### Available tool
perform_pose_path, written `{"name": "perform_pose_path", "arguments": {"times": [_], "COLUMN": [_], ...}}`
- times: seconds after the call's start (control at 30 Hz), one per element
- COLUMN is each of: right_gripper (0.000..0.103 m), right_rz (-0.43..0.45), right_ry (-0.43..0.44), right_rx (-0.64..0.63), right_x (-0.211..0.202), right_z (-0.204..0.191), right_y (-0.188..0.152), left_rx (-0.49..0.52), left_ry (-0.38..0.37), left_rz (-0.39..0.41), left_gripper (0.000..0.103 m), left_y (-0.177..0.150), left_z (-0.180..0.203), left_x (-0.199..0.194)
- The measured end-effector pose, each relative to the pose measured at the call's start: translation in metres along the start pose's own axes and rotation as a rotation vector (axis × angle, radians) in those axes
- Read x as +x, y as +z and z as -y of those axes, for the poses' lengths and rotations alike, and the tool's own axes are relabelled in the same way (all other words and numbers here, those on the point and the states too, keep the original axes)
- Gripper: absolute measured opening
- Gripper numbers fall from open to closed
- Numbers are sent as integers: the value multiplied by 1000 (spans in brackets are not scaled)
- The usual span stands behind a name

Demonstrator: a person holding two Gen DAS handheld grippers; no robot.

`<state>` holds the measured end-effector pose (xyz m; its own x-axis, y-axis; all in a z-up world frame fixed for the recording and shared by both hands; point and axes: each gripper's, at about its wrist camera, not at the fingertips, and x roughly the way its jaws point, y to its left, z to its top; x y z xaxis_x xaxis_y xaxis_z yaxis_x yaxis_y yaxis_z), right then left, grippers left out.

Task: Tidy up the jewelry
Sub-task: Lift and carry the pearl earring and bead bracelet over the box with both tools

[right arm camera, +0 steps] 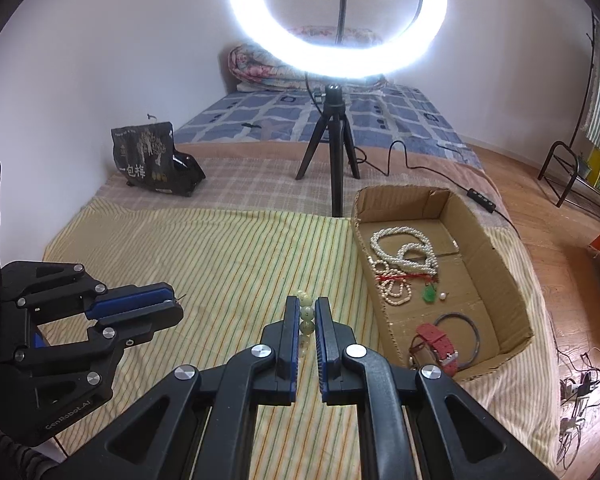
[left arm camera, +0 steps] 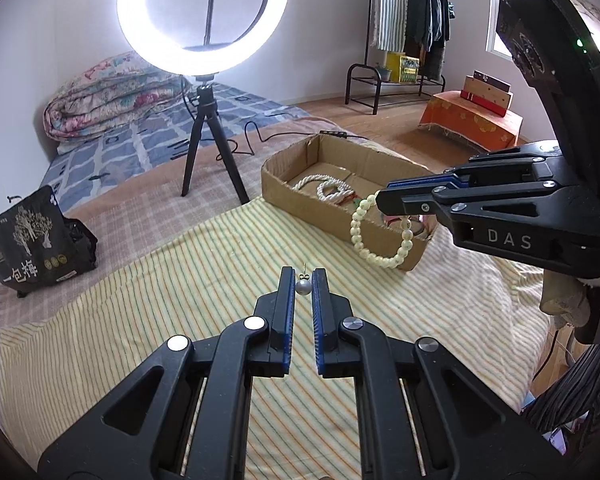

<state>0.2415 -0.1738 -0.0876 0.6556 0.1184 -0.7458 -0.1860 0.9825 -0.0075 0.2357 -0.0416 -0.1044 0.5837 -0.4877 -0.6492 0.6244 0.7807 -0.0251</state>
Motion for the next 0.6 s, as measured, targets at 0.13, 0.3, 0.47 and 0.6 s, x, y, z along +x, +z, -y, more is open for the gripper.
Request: {"name": "perform_pose_path", "arguments": {"times": [0.13, 0.3, 0.47, 0.6], "right_gripper": [5, 5, 5, 5], "right_rz": [23, 47, 66, 76], "right_ry": [-9, -21, -34, -48], "right_rx": [-2, 9, 24, 37], "right_x": [-16, -33, -47, -56], "right_z": [9, 24, 43, 62], "right_y": [1, 1, -2, -4], "left_rx": [13, 20, 35, 45], "left_ry": [-3, -10, -19, -31], "left_rz": [16, 29, 35, 41], "left_gripper": [6, 6, 6, 6], "left_y": [8, 17, 28, 39], "left_z": [12, 24, 36, 45], "left_x": [-7, -13, -12, -6]}}
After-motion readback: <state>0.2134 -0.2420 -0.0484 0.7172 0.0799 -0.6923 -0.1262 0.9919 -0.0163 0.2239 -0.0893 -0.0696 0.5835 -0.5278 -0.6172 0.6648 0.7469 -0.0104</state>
